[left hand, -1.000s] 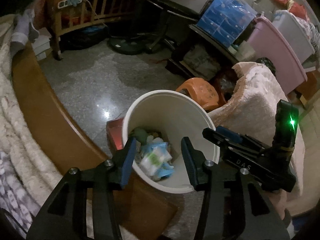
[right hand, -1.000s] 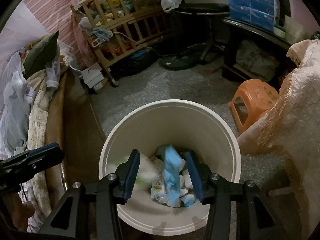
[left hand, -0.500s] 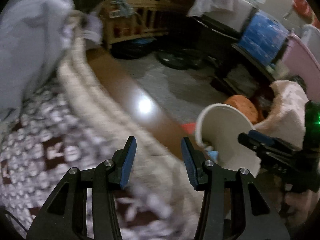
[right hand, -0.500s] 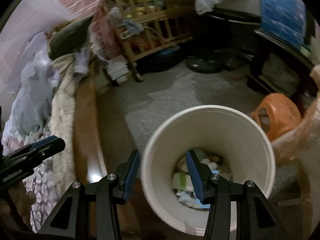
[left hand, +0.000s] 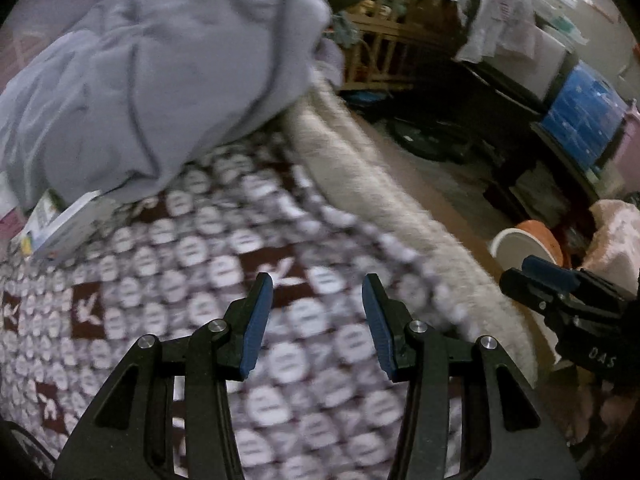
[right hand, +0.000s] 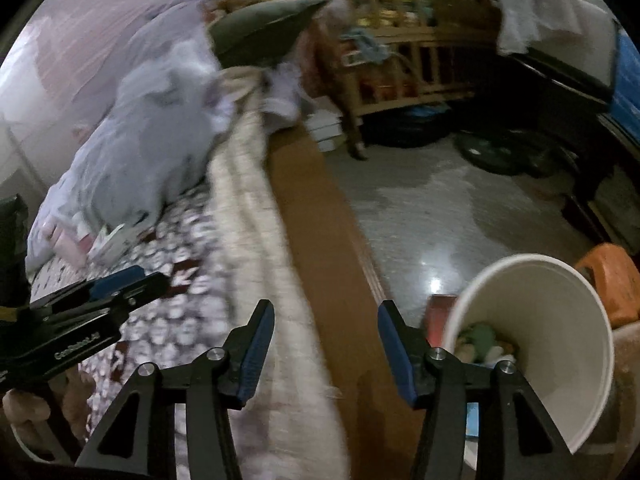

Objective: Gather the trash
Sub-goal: 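Move both grippers back to the medicine boxes on the bed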

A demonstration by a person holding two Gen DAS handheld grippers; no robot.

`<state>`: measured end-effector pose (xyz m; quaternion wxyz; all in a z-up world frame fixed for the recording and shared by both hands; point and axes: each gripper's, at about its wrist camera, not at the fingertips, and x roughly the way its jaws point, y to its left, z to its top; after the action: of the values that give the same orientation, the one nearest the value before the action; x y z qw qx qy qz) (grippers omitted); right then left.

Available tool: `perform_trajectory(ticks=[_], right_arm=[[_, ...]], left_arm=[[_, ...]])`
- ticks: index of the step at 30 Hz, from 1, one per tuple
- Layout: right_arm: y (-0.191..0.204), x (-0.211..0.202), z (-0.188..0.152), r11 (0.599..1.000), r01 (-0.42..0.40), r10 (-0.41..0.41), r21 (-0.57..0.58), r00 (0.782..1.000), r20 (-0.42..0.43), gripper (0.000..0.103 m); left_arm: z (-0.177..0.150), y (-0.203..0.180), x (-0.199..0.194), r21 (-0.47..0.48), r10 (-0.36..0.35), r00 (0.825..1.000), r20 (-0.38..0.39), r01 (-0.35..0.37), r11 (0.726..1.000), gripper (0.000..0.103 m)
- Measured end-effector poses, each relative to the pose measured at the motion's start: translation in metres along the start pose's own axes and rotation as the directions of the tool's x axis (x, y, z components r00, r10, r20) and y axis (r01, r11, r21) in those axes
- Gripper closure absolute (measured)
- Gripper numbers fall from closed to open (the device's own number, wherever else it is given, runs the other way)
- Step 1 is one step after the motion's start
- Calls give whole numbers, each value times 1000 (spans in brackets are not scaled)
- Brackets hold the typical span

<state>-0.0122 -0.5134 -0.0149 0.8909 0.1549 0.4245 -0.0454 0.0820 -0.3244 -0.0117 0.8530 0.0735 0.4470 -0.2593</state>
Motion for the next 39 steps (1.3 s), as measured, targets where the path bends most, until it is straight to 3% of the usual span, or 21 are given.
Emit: perform_trajectory(ticks=[14,27,30,32,39], right_arm=[[95,42,-2,986,-107,95,-128,991,-94,50],[146,68,-1,971,-150,123,-186,981,-148,45],[156,76,0,968,-161,131,-193,978,-164,44],[161,83,0,967,-167,133,-194,975,-177,44],[172,93,1,964,-178,139,-196,970,-199,44]], left_arm=[[-26,116,-21,-174,117,993,-15,-117,978,58],[-28,237,-35,-340,213,977,5,-199,919,58],[-20,257,-33,-345,223,974,28,-200,917,56],[-13,267,-30,-332,220,974,49,-191,924,49],[6,292,-5,-280,213,976,56,-189,941,49]])
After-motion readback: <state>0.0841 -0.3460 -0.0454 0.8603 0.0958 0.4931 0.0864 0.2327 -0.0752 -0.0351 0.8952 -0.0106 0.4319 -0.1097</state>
